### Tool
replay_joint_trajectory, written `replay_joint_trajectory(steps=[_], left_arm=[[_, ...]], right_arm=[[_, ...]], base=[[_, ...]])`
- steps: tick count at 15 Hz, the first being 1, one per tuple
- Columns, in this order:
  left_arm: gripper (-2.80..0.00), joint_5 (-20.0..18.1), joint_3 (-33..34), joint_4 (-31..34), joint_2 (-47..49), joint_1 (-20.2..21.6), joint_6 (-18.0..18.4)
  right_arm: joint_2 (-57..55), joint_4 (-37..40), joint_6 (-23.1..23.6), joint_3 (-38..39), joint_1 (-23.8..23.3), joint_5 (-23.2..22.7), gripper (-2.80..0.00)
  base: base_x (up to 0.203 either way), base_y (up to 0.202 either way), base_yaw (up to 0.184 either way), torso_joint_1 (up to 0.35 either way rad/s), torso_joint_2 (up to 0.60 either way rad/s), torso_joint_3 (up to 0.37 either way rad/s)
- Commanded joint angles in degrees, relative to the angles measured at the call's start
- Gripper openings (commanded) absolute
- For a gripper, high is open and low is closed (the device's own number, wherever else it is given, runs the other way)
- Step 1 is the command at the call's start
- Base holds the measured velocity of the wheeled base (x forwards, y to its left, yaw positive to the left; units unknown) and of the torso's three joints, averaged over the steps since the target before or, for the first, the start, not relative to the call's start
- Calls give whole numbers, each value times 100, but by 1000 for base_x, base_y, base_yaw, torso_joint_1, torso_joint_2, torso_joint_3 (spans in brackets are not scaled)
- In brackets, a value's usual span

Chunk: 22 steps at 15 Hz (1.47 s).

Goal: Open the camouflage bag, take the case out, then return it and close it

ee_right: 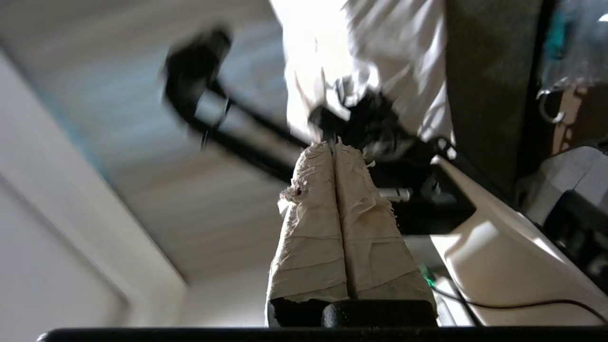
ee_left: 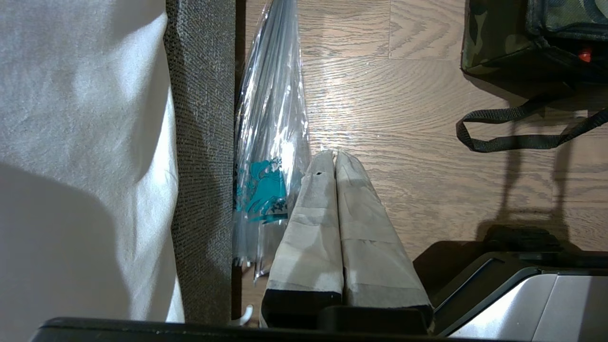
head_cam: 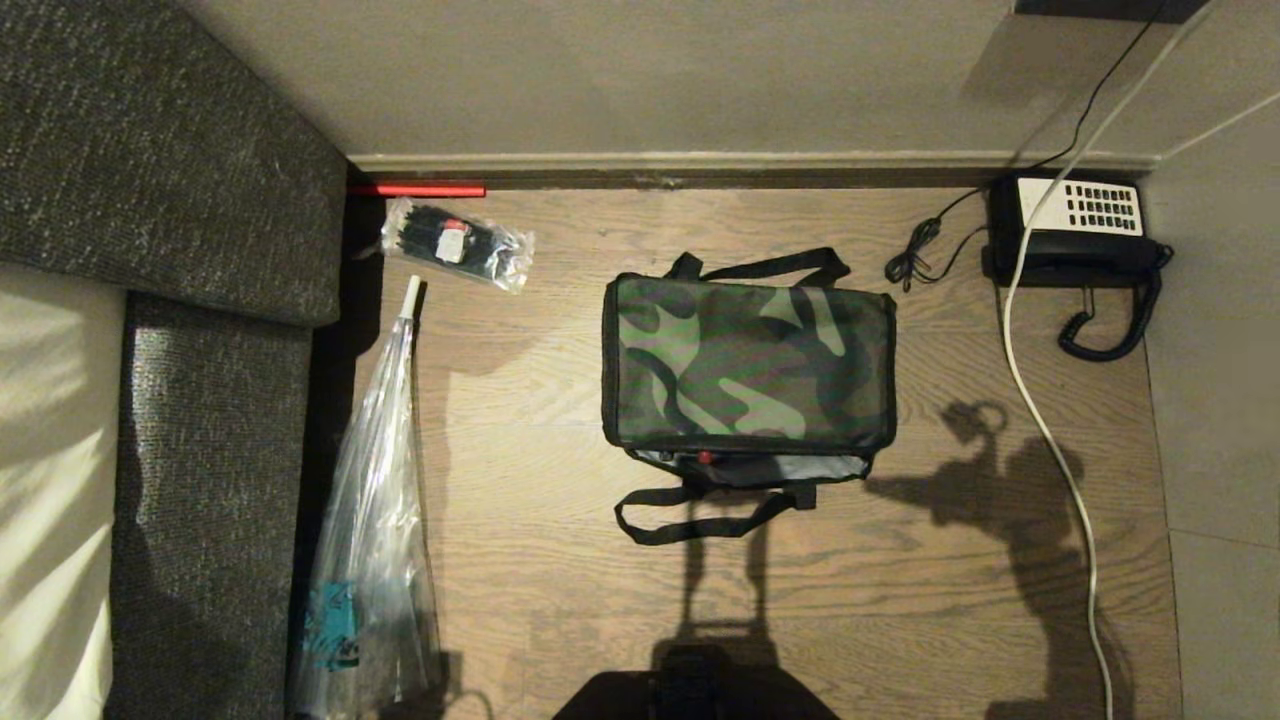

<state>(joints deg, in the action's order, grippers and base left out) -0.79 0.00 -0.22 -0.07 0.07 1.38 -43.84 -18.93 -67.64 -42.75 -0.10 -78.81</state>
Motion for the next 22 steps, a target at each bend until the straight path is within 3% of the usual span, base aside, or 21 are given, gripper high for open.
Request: replay_joint_trajectory(steps=[1, 4, 8, 12, 13, 14, 17, 18, 19, 22], left_arm=[[-280, 0, 9, -4, 7, 1, 3], [-280, 0, 9, -4, 7, 1, 3], [-280, 0, 9, -4, 1, 1, 3], [-280, 0, 9, -4, 7, 1, 3], [-280, 0, 9, -4, 7, 1, 3], [-280, 0, 9, -4, 7, 1, 3], [-280, 0, 9, -4, 7, 1, 3], [-280, 0, 9, -4, 7, 1, 3], [-280, 0, 9, -4, 7, 1, 3], [-280, 0, 9, -4, 7, 1, 3]], right_arm=[[-150, 112, 173, -50, 58, 178, -280], [-141, 543, 707, -91, 154, 363, -280], [34, 714, 713, -106, 244, 48, -280], [29, 870, 2325, -46, 261, 175, -280], [-3, 984, 2470, -53, 286, 718, -280], [-52, 1267, 2968, -56, 343, 1373, -280], [-107, 3104, 6216, -86, 483, 2907, -280], [-52, 3578, 6914, -68, 540, 3364, -280], [-30, 3742, 7133, -131, 578, 3737, -280], [33, 4266, 7180, -205, 570, 4962, -280]], base=[[0, 0, 0, 0, 0, 0], [0, 0, 0, 0, 0, 0], [0, 0, 0, 0, 0, 0], [0, 0, 0, 0, 0, 0], [0, 0, 0, 0, 0, 0], [0, 0, 0, 0, 0, 0], [0, 0, 0, 0, 0, 0], [0, 0, 0, 0, 0, 0], [0, 0, 0, 0, 0, 0], [0, 0, 0, 0, 0, 0]])
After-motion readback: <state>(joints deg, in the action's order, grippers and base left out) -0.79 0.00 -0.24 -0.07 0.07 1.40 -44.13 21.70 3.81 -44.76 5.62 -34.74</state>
